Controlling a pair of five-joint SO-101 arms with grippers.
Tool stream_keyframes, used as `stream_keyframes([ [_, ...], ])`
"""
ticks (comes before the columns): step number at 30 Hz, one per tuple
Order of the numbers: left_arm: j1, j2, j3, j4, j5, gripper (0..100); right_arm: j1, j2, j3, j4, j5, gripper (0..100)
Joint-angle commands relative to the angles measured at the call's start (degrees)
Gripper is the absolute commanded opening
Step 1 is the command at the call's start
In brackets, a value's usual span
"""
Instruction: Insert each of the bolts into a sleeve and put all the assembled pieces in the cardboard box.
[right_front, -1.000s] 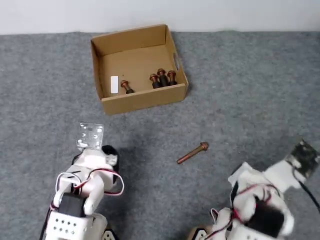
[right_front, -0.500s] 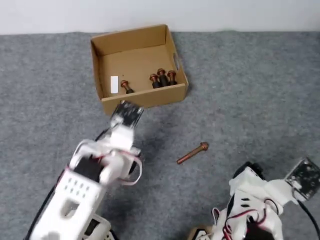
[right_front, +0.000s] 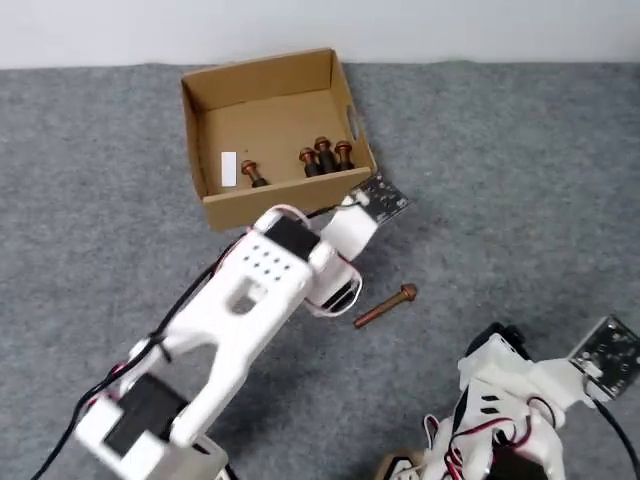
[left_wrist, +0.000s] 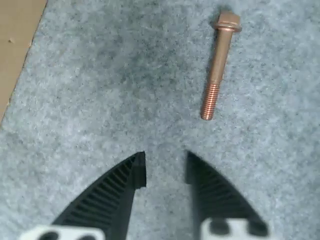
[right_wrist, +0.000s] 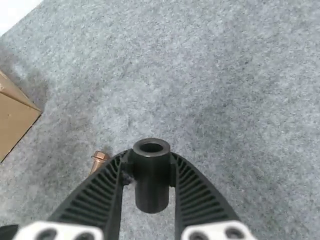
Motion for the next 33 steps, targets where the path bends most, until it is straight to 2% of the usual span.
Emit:
stream_keyframes([
  [1,0.62,4.57,-10.33,3.34,-0.53,21,0.40,-0.04,-0.26,-1.19,0.18,0.8],
  [13,7.30,24.35,-29.32,3.96,-0.26,22,0.40,-0.04,0.18,-1.54,0.18,0.8],
  [28,9.23,42.20,-45.05,3.96,-0.09,21,0.31,-0.04,0.26,-1.54,0.18,0.8],
  [33,9.67,46.24,-47.87,7.30,4.04,21,0.31,-0.04,0.26,-1.54,0.18,0.8],
])
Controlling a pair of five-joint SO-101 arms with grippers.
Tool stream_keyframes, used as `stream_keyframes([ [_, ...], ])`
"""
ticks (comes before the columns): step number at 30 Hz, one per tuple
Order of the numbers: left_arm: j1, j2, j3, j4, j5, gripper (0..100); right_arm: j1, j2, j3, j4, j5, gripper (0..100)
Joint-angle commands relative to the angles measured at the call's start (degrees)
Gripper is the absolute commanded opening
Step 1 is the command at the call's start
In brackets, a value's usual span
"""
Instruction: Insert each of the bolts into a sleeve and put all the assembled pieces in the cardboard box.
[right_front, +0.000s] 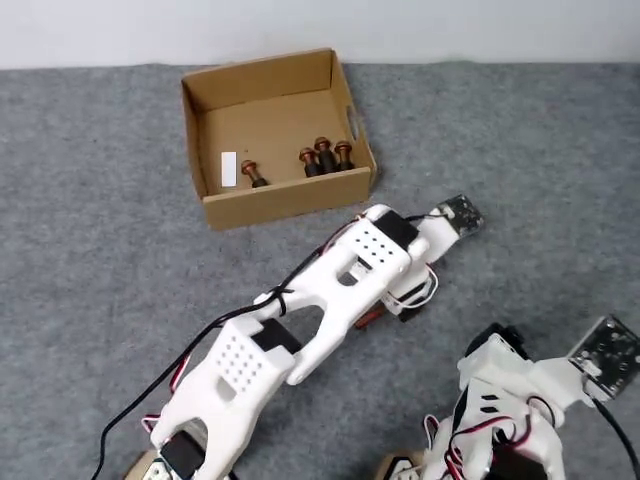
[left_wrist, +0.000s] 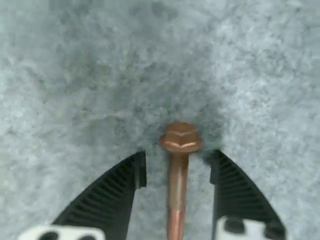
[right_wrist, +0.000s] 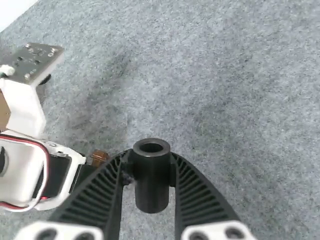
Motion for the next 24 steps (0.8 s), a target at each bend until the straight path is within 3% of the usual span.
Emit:
stream_keyframes([
  [1,0.26,1.49,-5.32,4.84,1.41,21,0.31,-0.04,-0.26,-1.54,0.18,0.8],
  [4,0.35,4.40,-8.92,8.70,1.32,17,0.13,-0.04,-0.18,-1.54,0.18,0.8],
  [8,0.44,8.26,-16.31,12.57,1.23,1,-1.80,-0.04,-0.18,-1.54,0.18,0.8],
  [12,0.44,9.67,-24.92,18.55,1.23,0,-1.89,-0.04,-0.09,-1.54,0.18,0.8],
  [16,0.00,8.35,-30.02,19.34,1.58,0,-1.89,-0.04,-0.09,-1.54,0.18,0.8],
  [24,-0.18,-7.38,-14.29,19.34,4.92,0,-1.98,-0.04,-0.09,-1.63,0.18,0.8],
])
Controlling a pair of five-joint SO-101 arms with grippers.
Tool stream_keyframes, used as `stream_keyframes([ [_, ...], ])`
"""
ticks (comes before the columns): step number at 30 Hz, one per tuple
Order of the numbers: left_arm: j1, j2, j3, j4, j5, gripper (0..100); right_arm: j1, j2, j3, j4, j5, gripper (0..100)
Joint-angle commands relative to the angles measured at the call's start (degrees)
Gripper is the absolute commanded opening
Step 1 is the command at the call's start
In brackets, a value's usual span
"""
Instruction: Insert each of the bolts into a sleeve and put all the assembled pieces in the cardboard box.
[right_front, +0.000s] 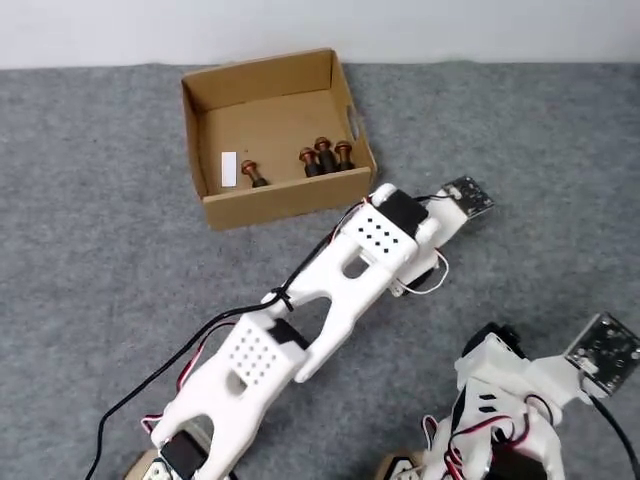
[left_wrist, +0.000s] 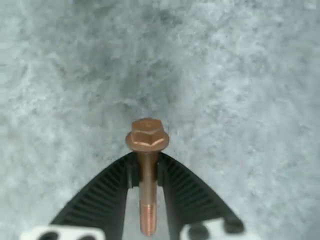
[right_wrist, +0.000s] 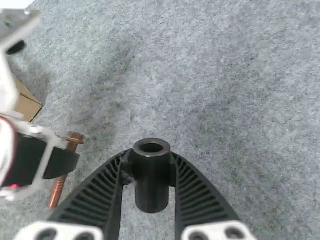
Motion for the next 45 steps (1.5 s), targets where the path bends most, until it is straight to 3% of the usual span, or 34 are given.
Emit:
stream_keyframes([
  [1,-0.62,-13.36,8.40,1.85,2.73,0,-0.66,-0.04,-0.44,-1.63,0.18,0.8],
  [9,-0.79,-37.71,22.64,1.67,2.81,0,-1.10,-0.04,-0.44,-1.63,0.26,0.8],
  [19,-0.79,-61.45,40.92,1.14,2.81,0,-10.33,-0.04,-0.35,-1.80,1.85,0.8],
  [29,-1.49,-93.10,65.54,-14.07,5.98,0,-24.13,-0.04,-0.26,-1.89,1.93,0.8],
  [34,-8.88,-105.67,78.20,-18.11,6.07,0,-33.10,-0.04,0.18,-2.33,1.93,0.8],
  [38,-15.30,-115.78,87.96,-26.73,5.98,0,-36.44,-0.04,0.97,-2.77,1.93,0.8],
  [45,-16.18,-129.41,101.67,-32.88,6.51,0,-44.79,-0.04,2.37,-4.97,4.31,0.9],
])
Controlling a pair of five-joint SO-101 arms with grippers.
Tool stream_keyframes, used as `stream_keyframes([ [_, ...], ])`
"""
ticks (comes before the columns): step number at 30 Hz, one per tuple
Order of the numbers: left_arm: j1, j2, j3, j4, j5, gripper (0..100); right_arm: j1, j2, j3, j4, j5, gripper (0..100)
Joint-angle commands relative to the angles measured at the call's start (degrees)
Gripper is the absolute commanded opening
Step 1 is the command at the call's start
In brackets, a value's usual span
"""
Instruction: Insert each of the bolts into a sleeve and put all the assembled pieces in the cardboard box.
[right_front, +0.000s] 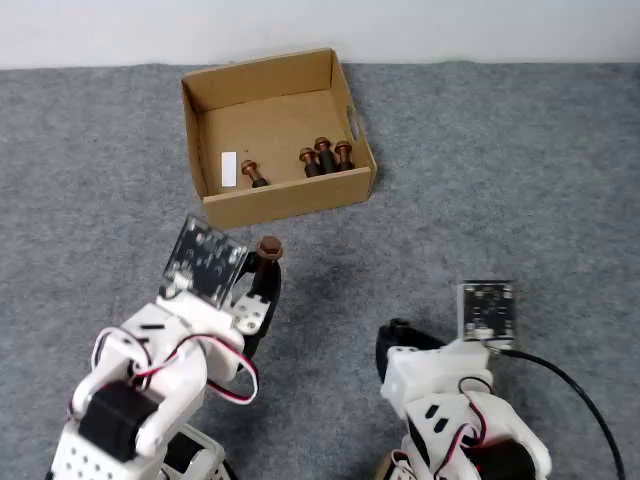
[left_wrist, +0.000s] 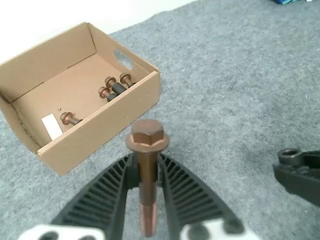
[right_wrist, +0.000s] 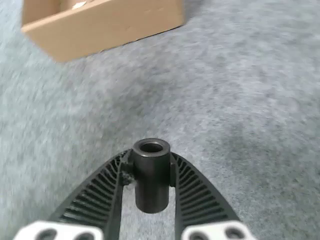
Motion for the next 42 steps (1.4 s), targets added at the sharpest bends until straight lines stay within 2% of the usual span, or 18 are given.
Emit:
stream_keyframes([
  [1,-0.35,-6.59,3.30,-3.69,1.76,0,-3.65,0.04,-0.26,-2.24,1.23,0.9],
  [12,-0.26,-24.26,14.81,-4.84,5.98,0,-18.33,0.13,-0.26,-2.33,1.67,0.9],
  [19,-0.26,-30.33,17.45,-4.84,13.63,1,-22.20,0.13,2.55,-9.71,11.78,0.9],
  [25,-0.18,-30.15,15.69,-4.92,26.20,1,-27.82,0.13,2.73,-10.59,13.45,0.9],
  [28,0.53,-30.15,15.60,-4.92,30.51,1,-28.35,0.13,2.73,-13.05,18.73,0.9],
  [32,5.71,-30.15,14.64,-5.36,32.79,1,-28.35,0.13,3.96,-16.84,24.35,0.9],
  [38,7.74,-29.98,14.73,-12.57,32.79,1,-28.44,0.13,4.84,-17.89,24.44,0.9],
  [42,7.91,-29.89,15.87,-13.19,32.79,1,-28.44,0.13,4.48,-17.89,24.44,0.9],
])
